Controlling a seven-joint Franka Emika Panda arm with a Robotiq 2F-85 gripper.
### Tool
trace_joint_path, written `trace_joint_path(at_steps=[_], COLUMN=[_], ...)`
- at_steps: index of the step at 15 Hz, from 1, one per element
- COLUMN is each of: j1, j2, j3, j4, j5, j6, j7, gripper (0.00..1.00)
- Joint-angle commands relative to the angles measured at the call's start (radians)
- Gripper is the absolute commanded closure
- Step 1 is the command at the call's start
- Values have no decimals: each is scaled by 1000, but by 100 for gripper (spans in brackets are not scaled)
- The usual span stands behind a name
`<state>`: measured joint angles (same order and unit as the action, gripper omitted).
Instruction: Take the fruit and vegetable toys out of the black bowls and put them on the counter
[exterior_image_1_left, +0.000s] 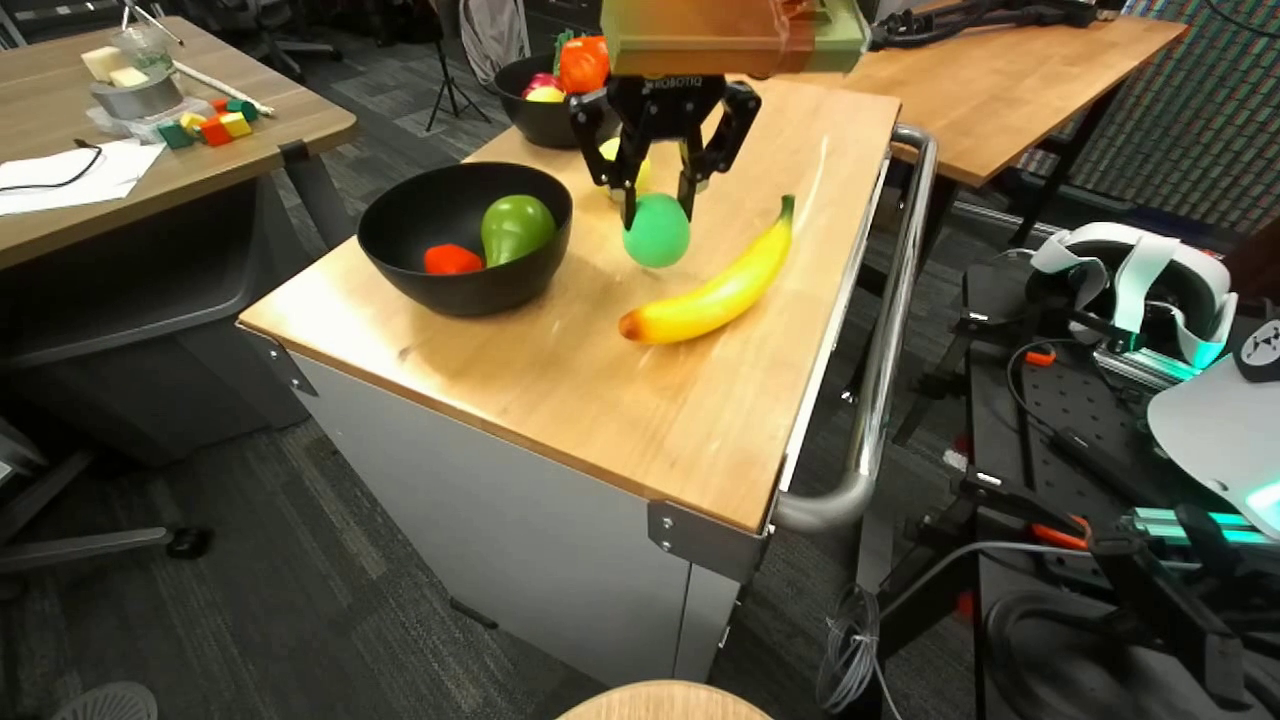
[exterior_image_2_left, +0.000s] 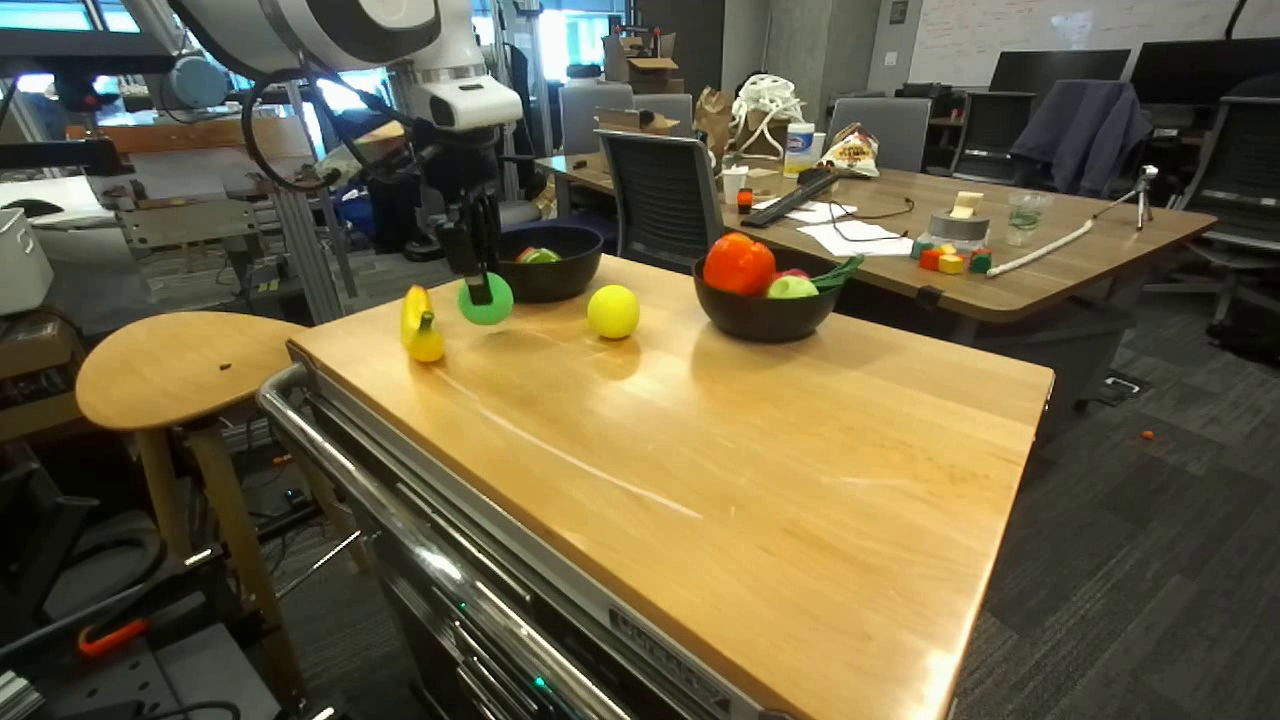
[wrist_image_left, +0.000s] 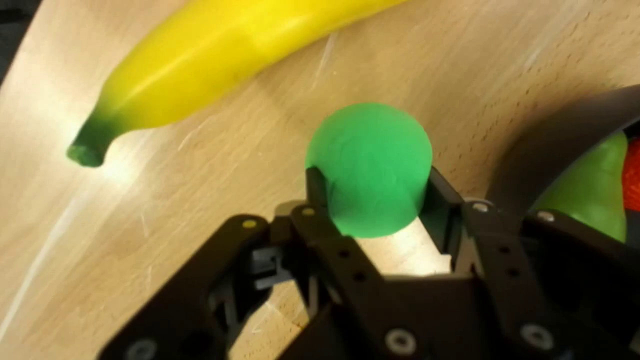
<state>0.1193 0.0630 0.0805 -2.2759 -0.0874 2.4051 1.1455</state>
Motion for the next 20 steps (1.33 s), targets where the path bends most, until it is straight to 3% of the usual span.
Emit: trace_joint_path(at_steps=[1, 2, 6, 11, 20], j1=[17, 22, 37, 29, 55], j2=[37, 39, -1, -13, 217], j3=[5, 4, 9, 9, -13], j4=[23, 25, 45, 176, 383], j5=[-19, -17, -20, -14, -32], j6=[22, 24, 44, 56, 51], j7=[67, 74, 66, 46, 60], gripper=[28, 27, 0, 0, 0])
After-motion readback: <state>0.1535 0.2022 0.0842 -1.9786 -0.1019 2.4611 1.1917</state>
